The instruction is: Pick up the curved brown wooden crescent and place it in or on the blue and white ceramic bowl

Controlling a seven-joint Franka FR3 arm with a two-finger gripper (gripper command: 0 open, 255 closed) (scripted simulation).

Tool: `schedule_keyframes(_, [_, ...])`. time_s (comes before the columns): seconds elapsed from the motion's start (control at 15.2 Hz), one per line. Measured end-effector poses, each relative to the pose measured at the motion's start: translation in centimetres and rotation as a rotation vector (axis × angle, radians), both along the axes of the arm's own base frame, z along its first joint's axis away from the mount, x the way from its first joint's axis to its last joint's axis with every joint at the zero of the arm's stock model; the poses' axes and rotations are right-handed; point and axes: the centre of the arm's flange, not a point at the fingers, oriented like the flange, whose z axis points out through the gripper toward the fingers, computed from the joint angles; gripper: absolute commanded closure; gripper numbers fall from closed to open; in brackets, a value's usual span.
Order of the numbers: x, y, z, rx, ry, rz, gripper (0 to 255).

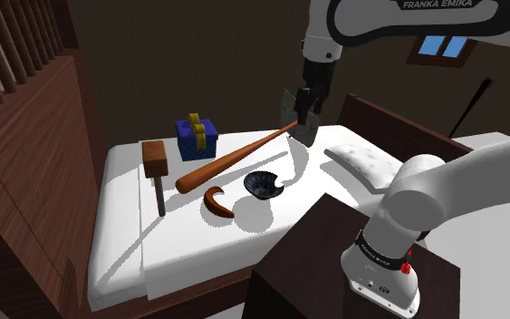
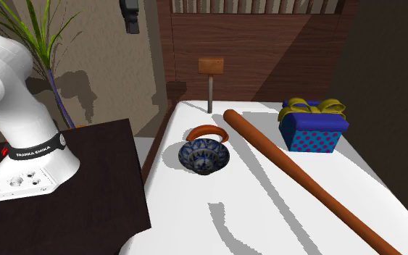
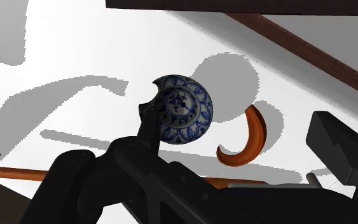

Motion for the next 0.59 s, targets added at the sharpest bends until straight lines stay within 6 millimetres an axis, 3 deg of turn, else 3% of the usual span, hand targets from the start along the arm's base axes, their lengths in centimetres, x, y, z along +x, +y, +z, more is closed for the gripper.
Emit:
schedule_keyframes(0.2, [1.0,0.3,-1.3,0.001,0.002,-0.003,0])
schedule_keyframes(0.59, [5.0,2.3,-7.2,0.006,0.005,-0.016,0])
